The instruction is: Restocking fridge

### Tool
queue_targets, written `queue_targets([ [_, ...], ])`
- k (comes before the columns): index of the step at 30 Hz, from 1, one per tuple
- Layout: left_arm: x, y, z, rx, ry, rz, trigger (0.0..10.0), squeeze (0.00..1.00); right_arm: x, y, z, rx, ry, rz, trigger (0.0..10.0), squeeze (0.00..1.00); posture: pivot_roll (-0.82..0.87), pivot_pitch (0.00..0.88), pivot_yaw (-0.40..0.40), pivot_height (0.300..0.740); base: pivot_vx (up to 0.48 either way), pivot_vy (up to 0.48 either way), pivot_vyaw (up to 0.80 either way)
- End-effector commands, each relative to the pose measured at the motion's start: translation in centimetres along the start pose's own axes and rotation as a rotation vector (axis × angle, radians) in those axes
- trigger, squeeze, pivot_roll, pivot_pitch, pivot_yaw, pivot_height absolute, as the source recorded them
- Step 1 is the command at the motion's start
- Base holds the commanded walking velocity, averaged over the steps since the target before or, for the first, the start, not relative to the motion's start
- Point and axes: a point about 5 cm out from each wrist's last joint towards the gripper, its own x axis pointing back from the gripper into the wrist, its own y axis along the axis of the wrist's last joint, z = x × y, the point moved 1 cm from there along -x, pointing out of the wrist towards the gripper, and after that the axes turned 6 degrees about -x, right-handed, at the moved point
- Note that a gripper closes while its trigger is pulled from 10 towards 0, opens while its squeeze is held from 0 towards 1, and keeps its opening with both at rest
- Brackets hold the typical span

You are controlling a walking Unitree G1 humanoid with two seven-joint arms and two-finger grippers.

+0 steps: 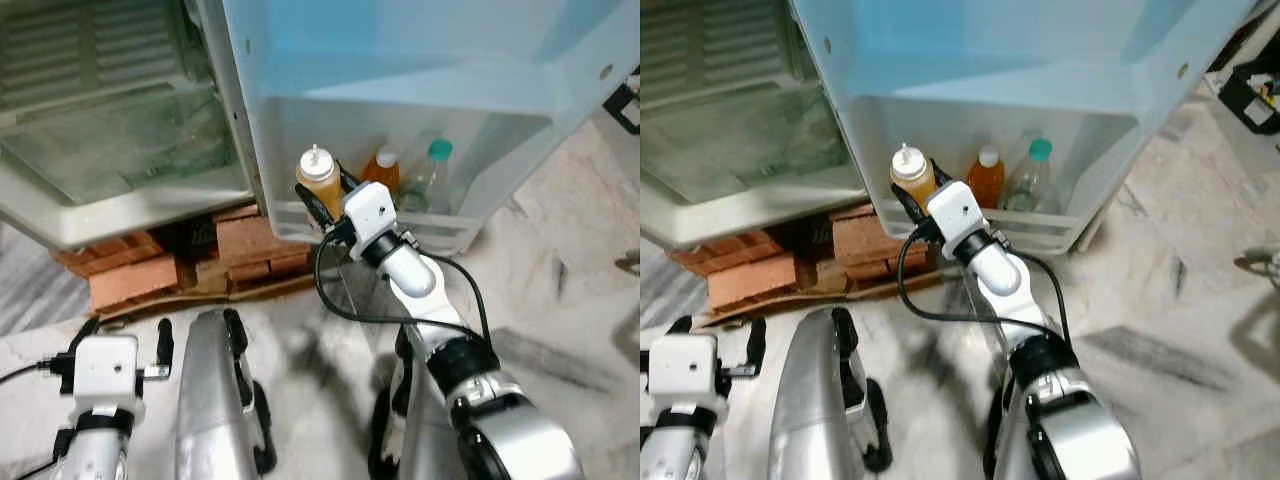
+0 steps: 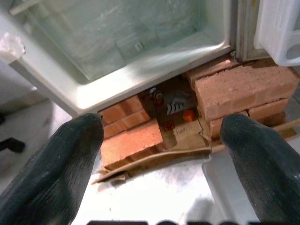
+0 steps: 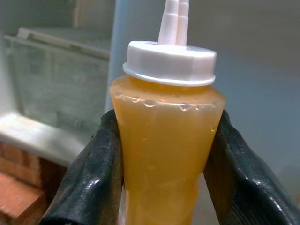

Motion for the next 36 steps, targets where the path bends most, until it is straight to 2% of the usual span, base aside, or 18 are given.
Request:
queue_targets([
  [1,0.2,-0.4,0.1,-0.006,-0.011,0.024,10.0,0.0,-0.6,0.9,-0.3,0.041,-0.026,-0.049,10.0,0.0,0.13,0.321,0.016,0.488,0.0,0.0,0.0],
  [2,0.1,-0.4,0.1,-0.006,-0.01,0.024,10.0,0.0,-0.7,1.0,-0.4,0.08,-0.036,-0.056,10.0,0.0,0.13,0.318,0.015,0.488,0.0,0.0,0.0],
  [3,0.1,-0.4,0.1,-0.006,-0.01,0.024,10.0,0.0,-0.7,1.0,-0.4,0.08,-0.036,-0.056,10.0,0.0,0.13,0.318,0.015,0.488,0.0,0.0,0.0],
  [4,0.1,-0.3,0.2,-0.005,-0.01,0.023,10.0,0.0,-1.0,1.2,-0.7,0.151,-0.055,-0.064,10.0,0.0,0.13,0.321,0.016,0.488,0.0,0.0,0.0],
  [6,0.1,-0.2,0.2,-0.006,-0.009,0.02,10.0,0.0,-1.3,1.3,-0.8,0.21,-0.054,-0.062,10.0,0.0,0.14,0.321,0.015,0.488,0.0,0.0,0.0],
  [9,0.2,-0.1,0.4,-0.008,-0.008,0.019,10.0,0.0,-1.7,1.2,-1.0,0.273,-0.057,-0.054,10.0,0.0,0.14,0.332,0.021,0.488,0.0,0.0,0.0],
  [13,0.4,0.0,0.4,-0.012,-0.012,0.018,10.0,0.0,-1.6,0.2,-0.9,0.309,-0.053,-0.006,10.0,0.0,0.15,0.344,0.025,0.488,0.0,0.0,0.0],
  [16,0.2,0.0,0.5,-0.014,-0.014,0.018,10.0,0.0,-0.6,-1.9,-0.7,0.348,-0.062,0.094,10.0,0.0,0.16,0.346,0.023,0.488,0.0,0.0,0.0],
  [18,0.2,0.1,0.4,-0.015,-0.016,0.018,10.0,0.0,-0.2,-2.5,-0.6,0.348,-0.069,0.121,10.0,0.0,0.16,0.349,0.022,0.488,0.0,0.0,0.0],
  [26,0.6,0.0,0.5,-0.017,-0.016,0.027,10.0,0.0,0.1,-2.7,-0.2,0.419,-0.066,0.105,10.0,0.0,0.16,0.363,0.018,0.488,0.0,0.0,0.0],
  [33,0.4,0.0,0.4,-0.019,-0.02,0.03,10.0,0.0,-0.3,-2.3,-1.1,0.499,-0.144,0.085,10.0,0.0,0.16,0.381,0.019,0.488,0.0,0.0,0.0],
  [36,0.6,0.1,0.4,-0.019,-0.017,0.03,10.0,0.0,-0.5,-2.2,-1.0,0.487,-0.167,0.077,10.0,0.0,0.17,0.372,0.013,0.488,0.0,0.0,0.0],
])
